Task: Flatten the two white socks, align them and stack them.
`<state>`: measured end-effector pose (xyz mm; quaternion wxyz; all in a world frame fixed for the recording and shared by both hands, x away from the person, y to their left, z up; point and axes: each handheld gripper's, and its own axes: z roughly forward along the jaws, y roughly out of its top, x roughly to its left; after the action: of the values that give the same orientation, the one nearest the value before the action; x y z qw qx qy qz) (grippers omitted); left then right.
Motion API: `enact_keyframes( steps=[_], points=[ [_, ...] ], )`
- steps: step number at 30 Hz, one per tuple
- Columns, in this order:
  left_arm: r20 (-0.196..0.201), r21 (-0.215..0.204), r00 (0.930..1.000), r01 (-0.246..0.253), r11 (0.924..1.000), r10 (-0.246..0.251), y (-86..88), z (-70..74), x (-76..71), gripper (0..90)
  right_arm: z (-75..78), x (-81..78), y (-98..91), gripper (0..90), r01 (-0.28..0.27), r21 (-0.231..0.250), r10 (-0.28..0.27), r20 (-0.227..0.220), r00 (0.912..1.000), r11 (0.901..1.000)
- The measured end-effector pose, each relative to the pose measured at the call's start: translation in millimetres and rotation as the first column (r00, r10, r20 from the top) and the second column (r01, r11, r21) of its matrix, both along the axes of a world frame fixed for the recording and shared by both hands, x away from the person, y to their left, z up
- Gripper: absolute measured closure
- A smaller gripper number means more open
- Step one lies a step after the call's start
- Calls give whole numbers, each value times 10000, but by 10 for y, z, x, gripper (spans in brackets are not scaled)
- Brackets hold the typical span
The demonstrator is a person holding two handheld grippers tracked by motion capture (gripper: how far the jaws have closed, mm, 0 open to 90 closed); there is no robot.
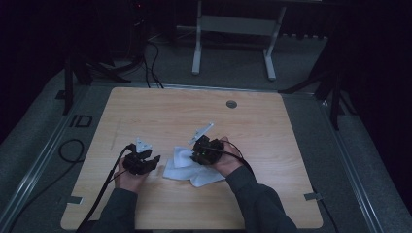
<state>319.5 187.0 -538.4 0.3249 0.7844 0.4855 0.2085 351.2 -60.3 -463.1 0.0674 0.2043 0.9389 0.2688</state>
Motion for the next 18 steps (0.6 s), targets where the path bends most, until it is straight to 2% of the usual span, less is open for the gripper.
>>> enact_keyframes(
  steps=[11, 18],
  points=[
    [34, -3, 10000, 44, 10000, -44, -8, 2, -7, 574, -273, -33, 64, 830, 190, 206, -178, -573, 9982, 9996],
    [24, 23, 10000, 80, 10000, -80, -14, 4, -14, 574, -385, -25, 119, 828, 362, 436, -322, -877, 9956, 9984]
  ],
)
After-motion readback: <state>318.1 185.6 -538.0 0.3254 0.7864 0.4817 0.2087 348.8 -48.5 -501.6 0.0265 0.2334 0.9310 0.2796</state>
